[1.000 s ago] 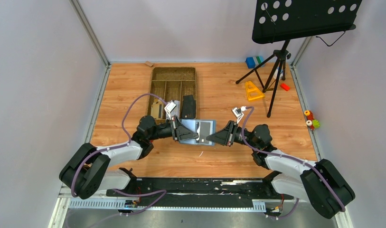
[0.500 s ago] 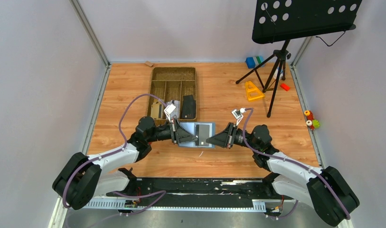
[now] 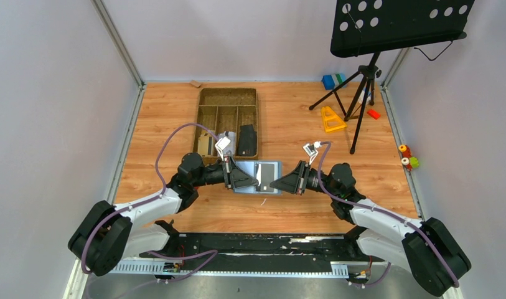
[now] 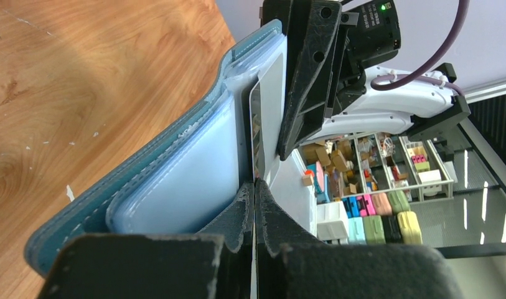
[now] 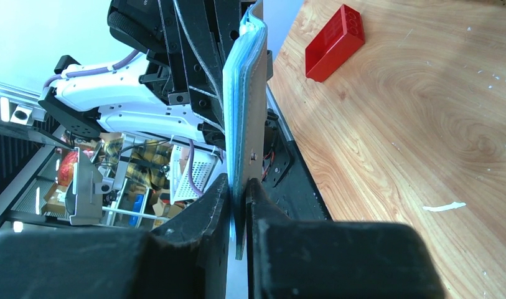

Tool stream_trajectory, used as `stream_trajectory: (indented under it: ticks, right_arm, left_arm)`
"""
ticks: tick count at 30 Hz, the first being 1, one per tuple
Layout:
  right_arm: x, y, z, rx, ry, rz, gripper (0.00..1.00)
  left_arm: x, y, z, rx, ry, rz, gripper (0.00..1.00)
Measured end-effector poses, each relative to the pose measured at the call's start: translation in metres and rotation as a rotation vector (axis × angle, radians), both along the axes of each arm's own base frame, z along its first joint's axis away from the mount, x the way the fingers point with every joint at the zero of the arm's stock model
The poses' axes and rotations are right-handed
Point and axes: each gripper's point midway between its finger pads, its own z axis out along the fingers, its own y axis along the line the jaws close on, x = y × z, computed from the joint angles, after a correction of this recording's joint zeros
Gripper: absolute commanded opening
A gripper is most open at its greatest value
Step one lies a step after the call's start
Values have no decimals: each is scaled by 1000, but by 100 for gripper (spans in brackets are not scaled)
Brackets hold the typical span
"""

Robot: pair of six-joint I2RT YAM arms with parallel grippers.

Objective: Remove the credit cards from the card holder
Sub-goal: Remove the credit card from the card holder.

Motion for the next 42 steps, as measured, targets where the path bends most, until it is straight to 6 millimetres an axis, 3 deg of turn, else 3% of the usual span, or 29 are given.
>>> stream_trajectory:
  ticks: [7, 15, 21, 37, 42]
  right_arm:
    - [4, 4, 1, 21, 9, 8, 12]
    - [3, 6, 5, 54, 11, 32, 27]
    - [2, 7, 8, 61, 2, 40, 10]
    - [2, 2, 2, 17, 16, 13, 13]
    - [2, 1, 4, 18, 0, 3, 4]
  left_arm:
    - [2, 1, 1, -11, 0, 1, 0]
    - [3, 2, -3, -9, 18, 7, 0]
    - [2, 2, -3, -8, 19, 7, 0]
    - [1, 4, -4, 7, 8, 10, 0]
    - [1, 7, -7, 22, 19, 18, 0]
